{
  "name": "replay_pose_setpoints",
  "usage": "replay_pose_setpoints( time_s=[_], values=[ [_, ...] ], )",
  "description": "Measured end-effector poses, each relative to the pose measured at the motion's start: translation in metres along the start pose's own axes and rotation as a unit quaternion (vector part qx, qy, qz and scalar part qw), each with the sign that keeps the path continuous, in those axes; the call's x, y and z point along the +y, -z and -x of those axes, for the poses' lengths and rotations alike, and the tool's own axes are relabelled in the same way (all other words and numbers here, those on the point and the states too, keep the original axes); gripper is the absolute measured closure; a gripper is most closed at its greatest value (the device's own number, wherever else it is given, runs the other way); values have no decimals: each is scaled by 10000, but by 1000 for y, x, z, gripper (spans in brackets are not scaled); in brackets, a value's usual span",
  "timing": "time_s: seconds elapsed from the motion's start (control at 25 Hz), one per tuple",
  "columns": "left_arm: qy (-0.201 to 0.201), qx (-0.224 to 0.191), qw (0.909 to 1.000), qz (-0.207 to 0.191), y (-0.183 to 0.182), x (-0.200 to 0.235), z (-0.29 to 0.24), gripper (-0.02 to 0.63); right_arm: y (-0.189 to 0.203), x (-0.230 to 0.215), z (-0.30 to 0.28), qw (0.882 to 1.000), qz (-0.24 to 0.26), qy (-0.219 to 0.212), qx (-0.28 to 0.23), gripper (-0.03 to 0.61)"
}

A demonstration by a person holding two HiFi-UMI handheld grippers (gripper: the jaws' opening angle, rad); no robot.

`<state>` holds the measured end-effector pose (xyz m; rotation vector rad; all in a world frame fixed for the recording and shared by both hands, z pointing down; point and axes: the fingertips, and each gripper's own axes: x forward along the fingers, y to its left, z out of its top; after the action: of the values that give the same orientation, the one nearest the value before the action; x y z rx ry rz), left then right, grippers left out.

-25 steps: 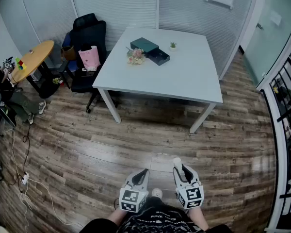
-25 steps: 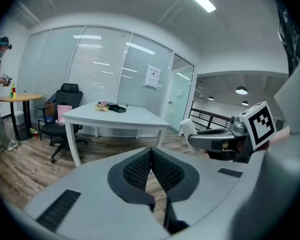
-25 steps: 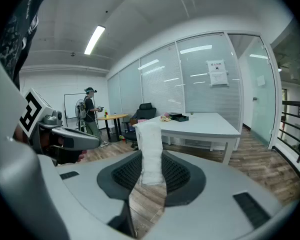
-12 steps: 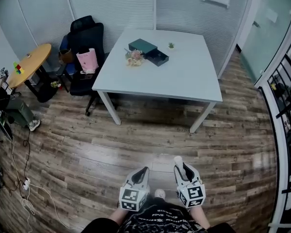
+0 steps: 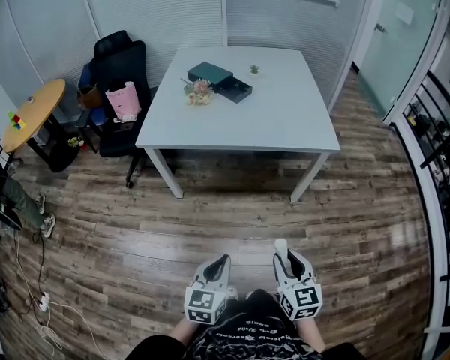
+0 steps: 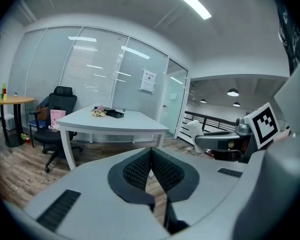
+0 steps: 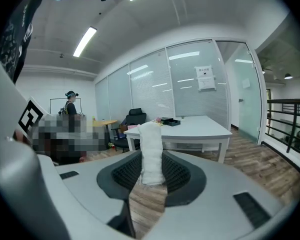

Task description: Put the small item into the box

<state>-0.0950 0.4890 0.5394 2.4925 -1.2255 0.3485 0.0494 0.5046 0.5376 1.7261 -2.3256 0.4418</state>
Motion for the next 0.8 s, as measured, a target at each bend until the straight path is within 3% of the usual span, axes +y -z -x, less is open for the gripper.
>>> replay_pose_setpoints(
  time_s=[0.32,0.52,0.8],
  values=[
    [115,165,9997,-118,2,8,-6,595,7,9,-14,9997,-176,-121,80,445],
    [-113,146,9998,-78,-3,24,-29,595,9,-4,-41,9991,-210,-321,172,445],
    [-514,114,9986,72,-30,47,-80,595,-21,-42,-104,9971,70,-724,233,445]
  ],
)
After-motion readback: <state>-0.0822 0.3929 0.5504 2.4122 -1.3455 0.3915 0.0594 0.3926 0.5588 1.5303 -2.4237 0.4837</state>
